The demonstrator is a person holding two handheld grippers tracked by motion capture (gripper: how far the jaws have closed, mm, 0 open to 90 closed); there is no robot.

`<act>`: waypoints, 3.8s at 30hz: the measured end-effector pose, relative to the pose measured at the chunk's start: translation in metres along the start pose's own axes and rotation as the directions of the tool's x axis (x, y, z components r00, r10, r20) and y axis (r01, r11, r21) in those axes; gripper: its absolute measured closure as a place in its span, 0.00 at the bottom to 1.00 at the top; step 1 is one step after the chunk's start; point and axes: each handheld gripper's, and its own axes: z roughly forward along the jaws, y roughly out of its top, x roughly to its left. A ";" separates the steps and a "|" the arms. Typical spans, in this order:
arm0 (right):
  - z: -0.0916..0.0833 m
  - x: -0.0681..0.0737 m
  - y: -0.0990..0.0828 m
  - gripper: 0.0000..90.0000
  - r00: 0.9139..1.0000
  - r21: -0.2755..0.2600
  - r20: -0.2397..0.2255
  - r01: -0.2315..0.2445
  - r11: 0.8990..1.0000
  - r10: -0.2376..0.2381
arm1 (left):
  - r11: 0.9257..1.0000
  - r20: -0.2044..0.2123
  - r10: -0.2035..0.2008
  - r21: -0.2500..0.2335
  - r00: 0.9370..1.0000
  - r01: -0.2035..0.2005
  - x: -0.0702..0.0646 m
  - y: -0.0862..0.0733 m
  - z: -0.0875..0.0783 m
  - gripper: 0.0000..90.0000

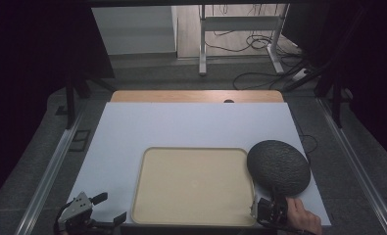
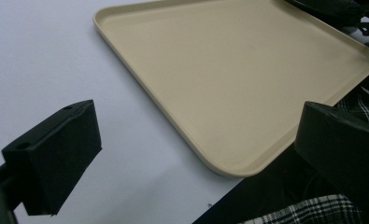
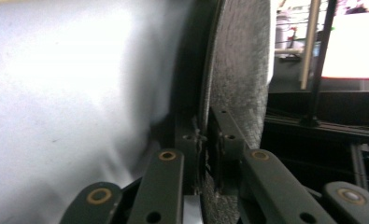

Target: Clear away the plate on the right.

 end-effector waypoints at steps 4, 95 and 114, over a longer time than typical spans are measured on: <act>-0.005 -0.005 -0.001 0.96 0.999 -0.019 0.026 -0.019 1.000 0.019 | 1.000 0.008 0.001 0.005 1.000 -0.001 0.000 0.000 0.000 0.00; -0.057 -0.005 0.091 0.88 0.977 -0.379 0.145 0.199 0.904 -0.155 | 1.000 0.008 -0.025 -0.004 1.000 0.025 0.003 0.000 0.000 0.00; -0.073 0.009 0.136 0.88 0.968 -0.475 0.162 0.247 0.844 -0.192 | 1.000 0.008 -0.024 -0.005 1.000 0.024 0.003 0.000 0.000 0.00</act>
